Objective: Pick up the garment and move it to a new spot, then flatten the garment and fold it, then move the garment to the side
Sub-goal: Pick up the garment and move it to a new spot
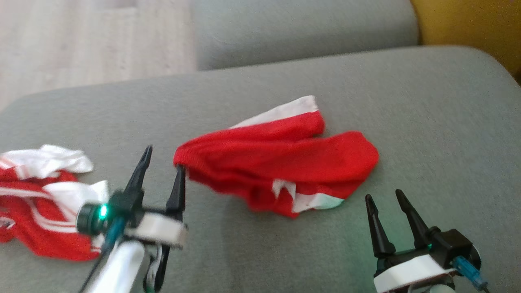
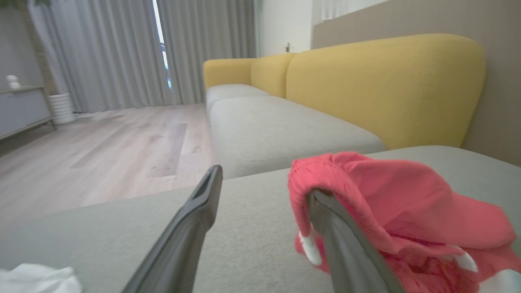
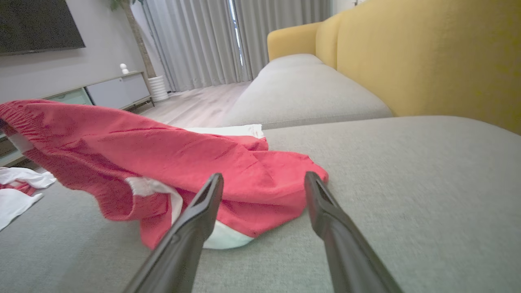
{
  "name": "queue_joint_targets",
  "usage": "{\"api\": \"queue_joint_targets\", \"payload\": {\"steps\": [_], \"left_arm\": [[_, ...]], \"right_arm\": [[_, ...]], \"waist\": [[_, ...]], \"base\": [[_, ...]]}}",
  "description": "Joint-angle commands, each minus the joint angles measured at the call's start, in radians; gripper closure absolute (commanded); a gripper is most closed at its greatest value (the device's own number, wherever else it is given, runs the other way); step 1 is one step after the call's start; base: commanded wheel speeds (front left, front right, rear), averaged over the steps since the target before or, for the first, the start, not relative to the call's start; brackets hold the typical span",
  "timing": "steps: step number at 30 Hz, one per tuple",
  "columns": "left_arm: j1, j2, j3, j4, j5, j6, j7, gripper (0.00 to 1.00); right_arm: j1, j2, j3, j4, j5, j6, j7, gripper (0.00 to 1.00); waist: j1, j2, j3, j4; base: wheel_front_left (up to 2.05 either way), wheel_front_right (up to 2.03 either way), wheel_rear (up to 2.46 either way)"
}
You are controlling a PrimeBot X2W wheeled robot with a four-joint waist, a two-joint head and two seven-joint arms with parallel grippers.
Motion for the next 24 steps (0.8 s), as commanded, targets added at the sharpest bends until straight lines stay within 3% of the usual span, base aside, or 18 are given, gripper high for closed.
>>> {"api": "queue_joint_targets", "payload": {"steps": [1, 12, 17, 24], "left_arm": [[0.032, 0.009, 0.088, -0.102, 0.031, 0.02, -0.01, 0.0], [0.343, -0.103, 0.242, -0.352, 0.166, 0.052, -0.01, 0.0], [0.411, -0.142, 0.285, -0.374, 0.201, 0.012, -0.01, 0.0], [0.424, -0.163, 0.323, -0.281, 0.211, -0.038, -0.01, 0.0]], "right_arm": [[-0.02, -0.002, 0.016, -0.043, -0.013, 0.003, -0.003, 0.0], [0.042, -0.002, -0.022, -0.073, -0.017, 0.003, -0.003, 0.0], [0.064, -0.002, -0.032, -0.079, -0.02, 0.003, -0.003, 0.0], [0.074, -0.002, -0.031, -0.082, -0.02, 0.003, -0.003, 0.0]], "waist": [[0.0002, 0.0, -0.055, 0.06], [0.0002, 0.0, -0.122, 0.117], [0.0002, 0.0, -0.139, 0.132], [0.0002, 0.0, -0.147, 0.137]], "base": [[0.0, 0.0, 0.0], [0.0, 0.0, 0.0], [0.0, 0.0, 0.0], [0.0, 0.0, 0.0]]}}
